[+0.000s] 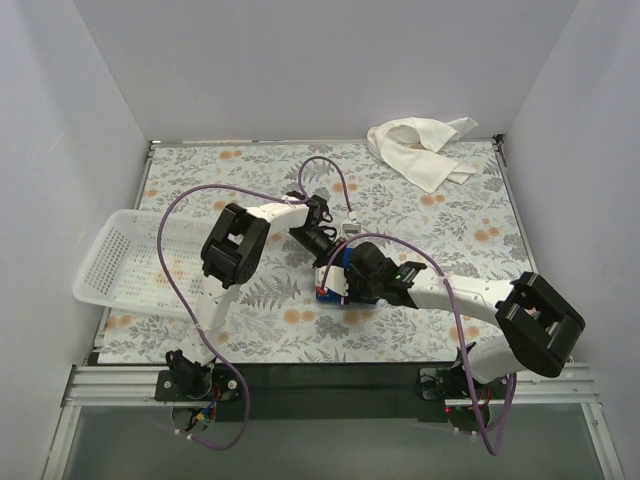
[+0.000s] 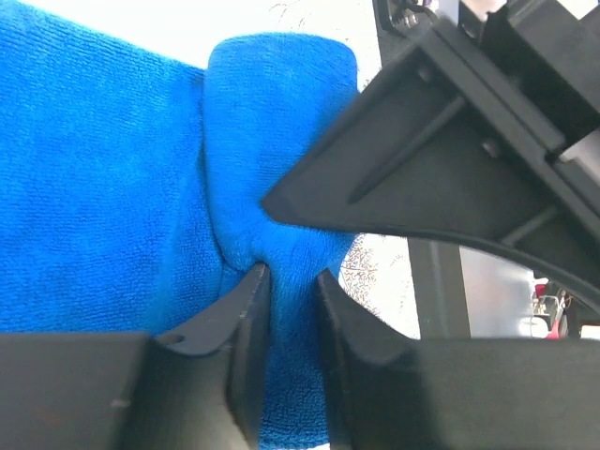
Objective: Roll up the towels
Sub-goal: Roll the towel
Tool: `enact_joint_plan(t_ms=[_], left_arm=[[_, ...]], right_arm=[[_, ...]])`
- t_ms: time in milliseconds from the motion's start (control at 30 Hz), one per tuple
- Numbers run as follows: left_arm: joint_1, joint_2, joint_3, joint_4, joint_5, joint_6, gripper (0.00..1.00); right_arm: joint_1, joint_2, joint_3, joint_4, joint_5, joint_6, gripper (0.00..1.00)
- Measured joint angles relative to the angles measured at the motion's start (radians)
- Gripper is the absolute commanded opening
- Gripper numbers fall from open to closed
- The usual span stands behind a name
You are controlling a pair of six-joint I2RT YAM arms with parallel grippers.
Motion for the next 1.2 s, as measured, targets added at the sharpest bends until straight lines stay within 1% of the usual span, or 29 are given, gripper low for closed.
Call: enact_joint_plan(t_ms=[100, 200, 233, 267, 367, 467, 600, 700, 767, 833, 900, 967, 1067, 1133, 1200], left_arm=[[0.003, 0.000, 0.005, -0.005, -0.005, 0.005, 0.30], [0.009, 0.000, 0.014, -0.020, -0.018, 0.008, 0.48], [0.011, 0.000, 0.021, -0.031, -0.029, 0.011, 0.51], [0.014, 0.000, 0.029, -0.040, -0.045, 0.013, 0.69], [0.036, -0.008, 0.063, -0.106, -0.077, 0.018, 0.72], [0.088, -0.027, 0.103, -0.121, -0.142, 0.024, 0.73], [0.193, -0.066, 0.151, -0.095, -0.220, -0.009, 0.73], [0.268, -0.140, 0.146, -0.021, -0.269, -0.064, 0.73], [0.304, -0.248, 0.065, 0.077, -0.310, -0.110, 0.73], [0.319, -0.409, -0.077, 0.206, -0.360, -0.158, 0.75], [0.314, -0.573, -0.216, 0.303, -0.394, -0.192, 0.77], [0.286, -0.761, -0.367, 0.400, -0.439, -0.195, 0.77], [0.193, -0.956, -0.528, 0.504, -0.513, -0.148, 0.80], [0.084, -1.056, -0.641, 0.565, -0.580, -0.098, 0.82], [-0.029, -1.126, -0.751, 0.618, -0.639, -0.049, 0.84]], right_arm=[[0.000, -0.008, -0.009, 0.012, 0.008, 0.004, 0.01], [-0.003, -0.011, -0.008, 0.003, -0.016, -0.008, 0.01], [-0.009, -0.011, -0.006, -0.001, -0.033, -0.013, 0.01], [-0.017, -0.011, 0.000, -0.013, -0.054, -0.018, 0.01], [-0.055, 0.001, 0.042, -0.085, -0.135, -0.031, 0.01], [-0.093, 0.019, 0.084, -0.174, -0.229, -0.032, 0.01], [-0.137, 0.065, 0.140, -0.290, -0.360, -0.020, 0.01], [-0.176, 0.130, 0.193, -0.349, -0.454, -0.002, 0.01], [-0.208, 0.193, 0.244, -0.398, -0.521, 0.013, 0.01], [-0.243, 0.275, 0.311, -0.456, -0.602, 0.023, 0.01], [-0.275, 0.358, 0.375, -0.518, -0.679, 0.023, 0.01], [-0.307, 0.440, 0.428, -0.575, -0.766, 0.020, 0.01], [-0.344, 0.533, 0.478, -0.641, -0.872, 0.015, 0.01], [-0.360, 0.581, 0.503, -0.676, -0.925, 0.013, 0.01], [-0.371, 0.626, 0.522, -0.708, -0.970, 0.013, 0.01]])
